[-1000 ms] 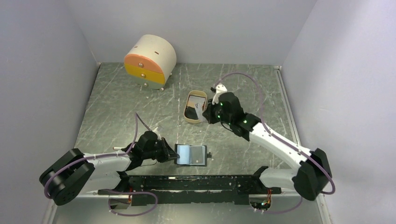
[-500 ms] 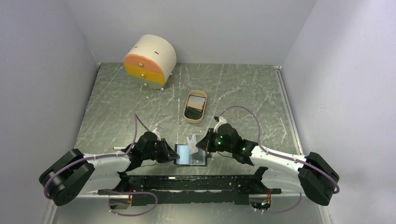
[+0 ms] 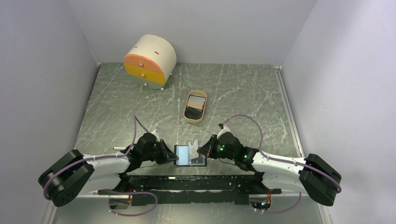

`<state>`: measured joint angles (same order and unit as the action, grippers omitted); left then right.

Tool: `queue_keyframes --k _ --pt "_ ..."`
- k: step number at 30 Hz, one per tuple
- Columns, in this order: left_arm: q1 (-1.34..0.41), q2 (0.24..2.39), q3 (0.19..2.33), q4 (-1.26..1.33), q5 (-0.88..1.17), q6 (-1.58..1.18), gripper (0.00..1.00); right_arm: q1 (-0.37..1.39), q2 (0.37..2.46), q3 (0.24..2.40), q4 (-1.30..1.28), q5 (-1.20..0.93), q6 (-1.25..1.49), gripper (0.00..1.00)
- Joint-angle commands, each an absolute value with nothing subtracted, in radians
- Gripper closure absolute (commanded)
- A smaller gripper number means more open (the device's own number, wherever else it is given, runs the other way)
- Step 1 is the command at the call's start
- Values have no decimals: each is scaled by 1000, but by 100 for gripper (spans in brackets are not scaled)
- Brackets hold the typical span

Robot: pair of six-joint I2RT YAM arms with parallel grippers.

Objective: Put the credit cards into the card holder
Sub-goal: Insert the credit card into the card holder.

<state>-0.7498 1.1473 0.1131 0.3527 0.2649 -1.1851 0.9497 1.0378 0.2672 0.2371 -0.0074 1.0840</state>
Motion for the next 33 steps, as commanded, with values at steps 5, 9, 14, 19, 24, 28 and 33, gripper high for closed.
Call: queue_keyframes --k 5,9,14,19,24,28,33 --pt "-754 1123 115 346 247 -1177 88 980 1101 216 366 -10 1141 100" --pt "-754 1129 120 345 249 -1177 88 994 1116 206 374 7 1154 100" --pt "-755 1136 120 351 253 -1177 88 1002 1132 190 402 -3 1173 100" --pt "-754 1155 120 370 262 -1180 88 1016 1141 183 394 13 1191 100" --pt "-755 1150 122 360 258 -1179 89 1027 1122 162 373 55 1221 100" --pt "-755 1144 120 361 256 -1180 89 1041 1095 153 352 103 1235 100" --pt "-755 1161 117 379 264 -1182 89 1054 1107 153 345 122 1237 100"
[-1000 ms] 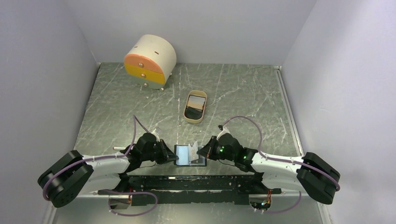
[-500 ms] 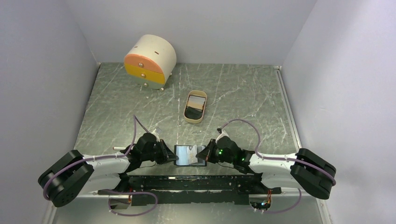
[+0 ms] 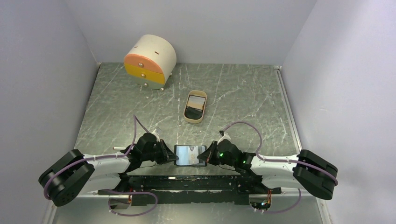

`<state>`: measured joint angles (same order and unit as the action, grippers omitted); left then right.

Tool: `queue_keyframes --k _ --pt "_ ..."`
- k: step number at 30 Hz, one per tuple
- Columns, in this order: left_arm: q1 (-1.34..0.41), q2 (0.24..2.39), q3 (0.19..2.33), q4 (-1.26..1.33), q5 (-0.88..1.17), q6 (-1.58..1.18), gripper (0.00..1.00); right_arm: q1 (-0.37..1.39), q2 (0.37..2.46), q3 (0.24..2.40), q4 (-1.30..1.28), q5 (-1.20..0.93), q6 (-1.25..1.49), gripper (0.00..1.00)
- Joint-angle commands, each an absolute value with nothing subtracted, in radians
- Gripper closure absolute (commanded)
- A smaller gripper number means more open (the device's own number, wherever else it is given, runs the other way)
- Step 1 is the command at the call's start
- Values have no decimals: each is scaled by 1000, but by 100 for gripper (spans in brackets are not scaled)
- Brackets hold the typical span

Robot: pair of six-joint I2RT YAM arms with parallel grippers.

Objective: Put the credit cards into the card holder
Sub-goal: Insert the credit card into the card holder.

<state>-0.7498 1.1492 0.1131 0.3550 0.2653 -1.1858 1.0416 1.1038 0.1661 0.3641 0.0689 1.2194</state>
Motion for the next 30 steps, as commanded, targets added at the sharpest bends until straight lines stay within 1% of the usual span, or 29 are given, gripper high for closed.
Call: queue_keyframes --k 1,15,23,30 --pt "-756 1161 117 379 263 -1182 89 1058 1114 156 347 122 1239 100" --pt "-755 1170 116 401 273 -1180 89 1099 1203 187 422 153 1257 100" --pt "-755 1169 120 394 278 -1175 89 1110 1141 165 358 221 1285 100" --pt "-755 1183 107 459 301 -1181 88 1111 1168 173 412 228 1262 100"
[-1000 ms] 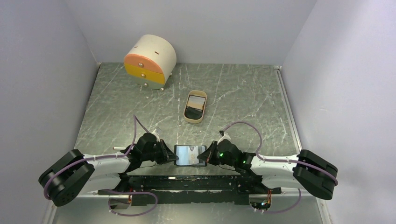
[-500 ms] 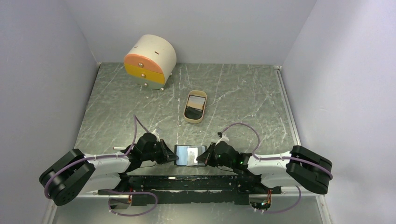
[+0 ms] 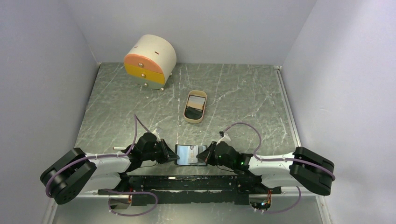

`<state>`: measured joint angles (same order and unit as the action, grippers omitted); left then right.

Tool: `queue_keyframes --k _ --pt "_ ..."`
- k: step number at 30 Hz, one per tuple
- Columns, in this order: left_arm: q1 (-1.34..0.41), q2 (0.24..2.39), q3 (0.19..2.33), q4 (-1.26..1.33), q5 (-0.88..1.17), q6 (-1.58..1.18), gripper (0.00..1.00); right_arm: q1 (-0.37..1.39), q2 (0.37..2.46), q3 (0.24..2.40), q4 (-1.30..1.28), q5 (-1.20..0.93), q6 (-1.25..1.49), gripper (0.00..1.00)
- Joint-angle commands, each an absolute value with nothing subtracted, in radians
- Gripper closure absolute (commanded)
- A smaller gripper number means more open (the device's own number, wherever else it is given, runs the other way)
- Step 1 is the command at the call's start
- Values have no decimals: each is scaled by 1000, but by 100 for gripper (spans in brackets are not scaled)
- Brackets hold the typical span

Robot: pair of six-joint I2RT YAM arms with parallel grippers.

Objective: Put the credit cards into the card holder
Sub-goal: Insert the credit card into the card holder.

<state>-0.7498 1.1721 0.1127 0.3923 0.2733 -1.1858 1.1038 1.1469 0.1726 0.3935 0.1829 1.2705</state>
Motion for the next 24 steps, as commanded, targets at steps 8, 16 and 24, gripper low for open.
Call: queue_keyframes --k 8,16,24 --pt "-756 1194 99 513 324 -1184 85 1116 1247 195 471 176 1246 100" --pt "-758 1194 130 498 341 -1163 79 1117 1342 266 492 125 1195 100" --pt "-765 1177 110 540 337 -1179 77 1121 1409 346 410 100 1143 70"
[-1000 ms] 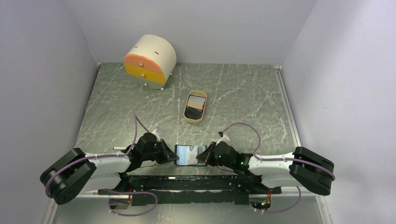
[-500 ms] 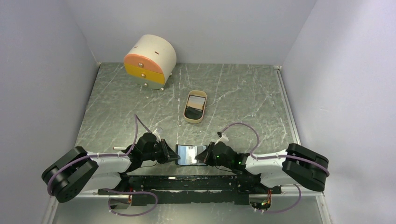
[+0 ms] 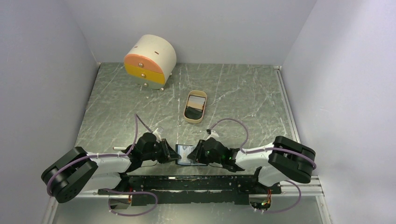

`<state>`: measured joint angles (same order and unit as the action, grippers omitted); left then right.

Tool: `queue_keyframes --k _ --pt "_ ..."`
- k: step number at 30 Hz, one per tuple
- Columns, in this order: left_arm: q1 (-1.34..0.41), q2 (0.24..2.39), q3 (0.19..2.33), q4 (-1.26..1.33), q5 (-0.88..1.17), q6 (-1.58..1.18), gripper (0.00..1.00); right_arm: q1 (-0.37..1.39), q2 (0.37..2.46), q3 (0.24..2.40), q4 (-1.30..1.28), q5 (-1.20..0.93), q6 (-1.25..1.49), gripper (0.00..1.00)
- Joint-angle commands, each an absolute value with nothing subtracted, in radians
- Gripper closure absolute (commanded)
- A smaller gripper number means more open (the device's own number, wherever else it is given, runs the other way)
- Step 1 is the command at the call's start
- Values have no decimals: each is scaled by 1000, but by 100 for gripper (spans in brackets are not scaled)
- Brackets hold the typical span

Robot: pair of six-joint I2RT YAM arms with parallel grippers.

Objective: Put the credit cards into the card holder
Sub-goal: Insert the credit card into the card holder.

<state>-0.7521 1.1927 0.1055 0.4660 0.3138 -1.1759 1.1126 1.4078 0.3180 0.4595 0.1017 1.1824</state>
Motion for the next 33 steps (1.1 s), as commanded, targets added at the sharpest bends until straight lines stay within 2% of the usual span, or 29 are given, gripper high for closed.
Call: queue_keyframes --k 1,9,15,22,30,33 --pt "-767 1178 109 547 337 -1180 77 1121 1404 342 401 105 1147 67" --pt "-774 1181 113 548 338 -1175 77 1122 1320 353 277 170 1119 63" --pt "-775 1183 125 557 340 -1166 76 1121 1354 362 347 158 1083 56" --pt "-784 1229 131 607 354 -1170 76 1122 1401 385 437 134 1020 56" --pt "-795 1225 149 558 338 -1158 78 1124 1475 442 521 9 900 60" --pt "-796 1198 147 525 322 -1157 85 1123 1473 461 478 0 885 60"
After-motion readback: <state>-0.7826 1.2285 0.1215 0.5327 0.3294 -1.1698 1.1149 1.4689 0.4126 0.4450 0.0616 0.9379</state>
